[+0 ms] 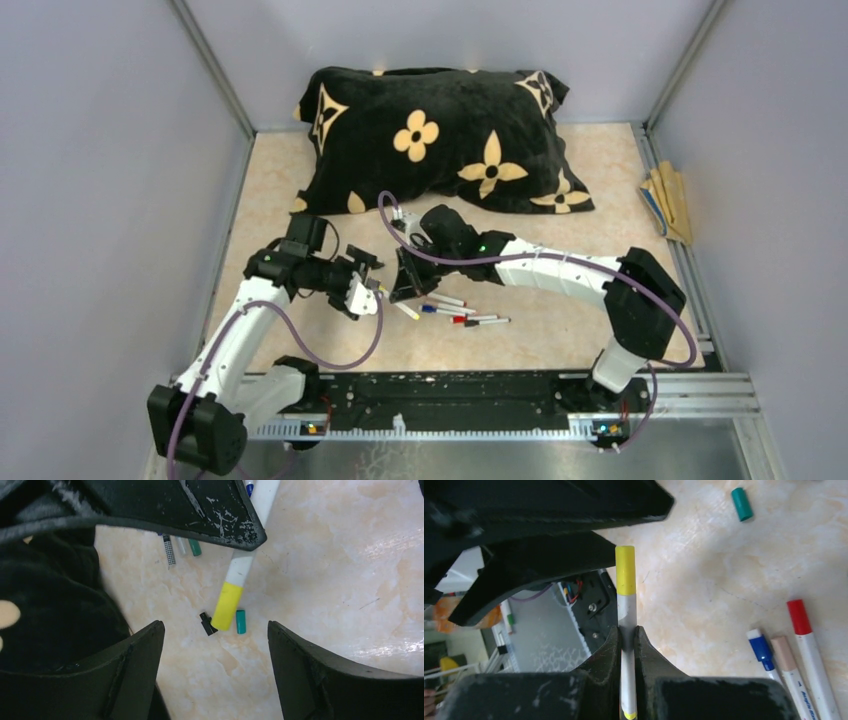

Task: Open the pen caps

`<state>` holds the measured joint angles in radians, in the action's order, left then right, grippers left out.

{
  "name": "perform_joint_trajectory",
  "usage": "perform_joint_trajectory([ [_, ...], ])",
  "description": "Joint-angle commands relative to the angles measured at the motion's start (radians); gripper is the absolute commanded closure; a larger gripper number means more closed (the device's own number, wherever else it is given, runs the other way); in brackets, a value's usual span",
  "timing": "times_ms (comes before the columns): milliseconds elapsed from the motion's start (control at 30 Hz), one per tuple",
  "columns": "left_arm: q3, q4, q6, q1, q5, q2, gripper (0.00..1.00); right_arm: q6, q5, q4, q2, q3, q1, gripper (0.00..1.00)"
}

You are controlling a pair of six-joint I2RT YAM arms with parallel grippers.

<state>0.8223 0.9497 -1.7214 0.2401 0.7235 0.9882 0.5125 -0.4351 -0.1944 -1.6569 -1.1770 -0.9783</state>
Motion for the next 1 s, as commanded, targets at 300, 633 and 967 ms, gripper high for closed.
perform_joint_trajectory([
  [300,0.024,-0.029,0.052,0.214,-0.204,0.032,0.47,0.045,-0.185,0.045,-0.033,-0.064,0.019,1.00],
  [633,0.018,-0.034,0.118,0.261,-0.263,0.045,0.80,0.076,-0.169,0.092,-0.035,-0.042,0.028,1.00],
  [967,0.050,-0.063,0.186,0.265,-0.308,0.078,1.00,0.165,-0.171,0.245,-0.031,0.061,0.031,0.68],
])
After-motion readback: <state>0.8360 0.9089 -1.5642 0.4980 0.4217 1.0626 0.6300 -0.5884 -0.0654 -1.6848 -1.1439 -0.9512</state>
